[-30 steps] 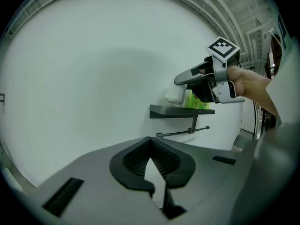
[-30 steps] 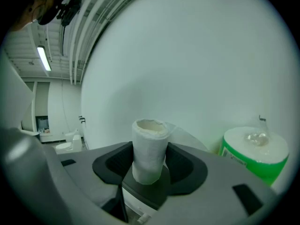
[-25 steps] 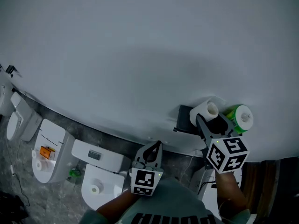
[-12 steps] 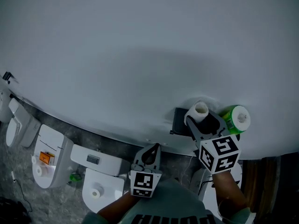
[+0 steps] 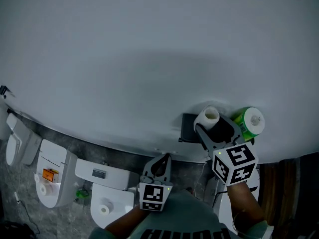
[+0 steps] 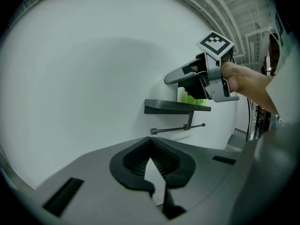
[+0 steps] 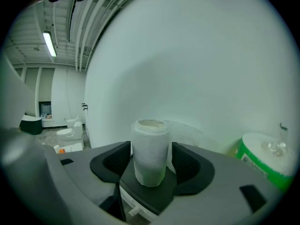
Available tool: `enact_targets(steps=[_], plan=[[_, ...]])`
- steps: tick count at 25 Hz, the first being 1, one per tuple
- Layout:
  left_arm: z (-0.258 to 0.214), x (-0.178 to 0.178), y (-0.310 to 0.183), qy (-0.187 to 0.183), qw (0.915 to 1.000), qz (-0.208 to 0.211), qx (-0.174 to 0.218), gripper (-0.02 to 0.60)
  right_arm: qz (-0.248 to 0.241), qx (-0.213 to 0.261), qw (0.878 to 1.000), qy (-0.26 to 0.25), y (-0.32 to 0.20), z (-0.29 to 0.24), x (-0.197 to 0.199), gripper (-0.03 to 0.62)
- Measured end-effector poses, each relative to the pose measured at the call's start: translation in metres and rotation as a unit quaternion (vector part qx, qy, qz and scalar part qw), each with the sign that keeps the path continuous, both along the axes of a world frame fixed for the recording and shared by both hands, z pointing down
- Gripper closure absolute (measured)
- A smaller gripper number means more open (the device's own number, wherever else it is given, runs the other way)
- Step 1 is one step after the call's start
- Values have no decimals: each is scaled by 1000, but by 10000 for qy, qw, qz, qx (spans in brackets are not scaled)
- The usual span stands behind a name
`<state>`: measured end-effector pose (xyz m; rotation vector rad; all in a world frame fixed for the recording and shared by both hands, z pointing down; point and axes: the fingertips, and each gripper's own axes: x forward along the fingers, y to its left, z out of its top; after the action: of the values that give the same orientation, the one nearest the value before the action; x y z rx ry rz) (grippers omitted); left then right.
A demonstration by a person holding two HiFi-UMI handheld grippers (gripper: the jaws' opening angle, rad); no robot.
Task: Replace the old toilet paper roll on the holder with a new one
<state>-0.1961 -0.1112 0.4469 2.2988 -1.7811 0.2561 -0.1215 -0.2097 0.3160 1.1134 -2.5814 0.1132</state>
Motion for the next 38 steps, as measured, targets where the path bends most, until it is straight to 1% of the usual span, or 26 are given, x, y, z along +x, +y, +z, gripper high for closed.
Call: enact_targets(steps=[4, 12, 15, 20, 22, 24, 28, 30, 33, 38], plan=[[0, 2, 1, 3, 10000, 96, 0, 577, 130, 52, 9999, -98, 4, -5, 6, 327], [1, 8, 4, 69, 9991, 425, -18, 577, 770, 303, 9956, -444, 18, -18, 34, 327], [2, 13, 6, 119, 9981, 606, -33, 577, 1040, 316, 9927, -517, 26, -18, 48, 329], [0, 24, 7, 250, 9961, 849, 25, 577, 1283, 268, 9898, -556, 41, -14, 62, 333], [2, 31, 9, 281, 9950, 961, 21, 577, 1369, 243, 9890, -512, 48, -10, 68, 350], [2, 35, 11, 270, 9944, 1023, 25, 577, 1411, 235, 9884, -517, 54, -7, 72, 380], [-7, 43, 15, 193, 9947, 1009, 107, 577, 1411, 251, 9878, -614, 65, -3, 81, 500], [-13, 47, 17, 144, 9952, 955, 153, 577, 1387, 239, 9877, -687, 69, -1, 88, 544], [-21, 55, 18, 95, 9962, 840, 200, 577, 1297, 194, 9883, -775, 73, 3, 99, 580], [-33, 84, 22, -15, 9966, 779, 280, 577, 1110, 135, 9904, -816, 85, 12, 124, 583]])
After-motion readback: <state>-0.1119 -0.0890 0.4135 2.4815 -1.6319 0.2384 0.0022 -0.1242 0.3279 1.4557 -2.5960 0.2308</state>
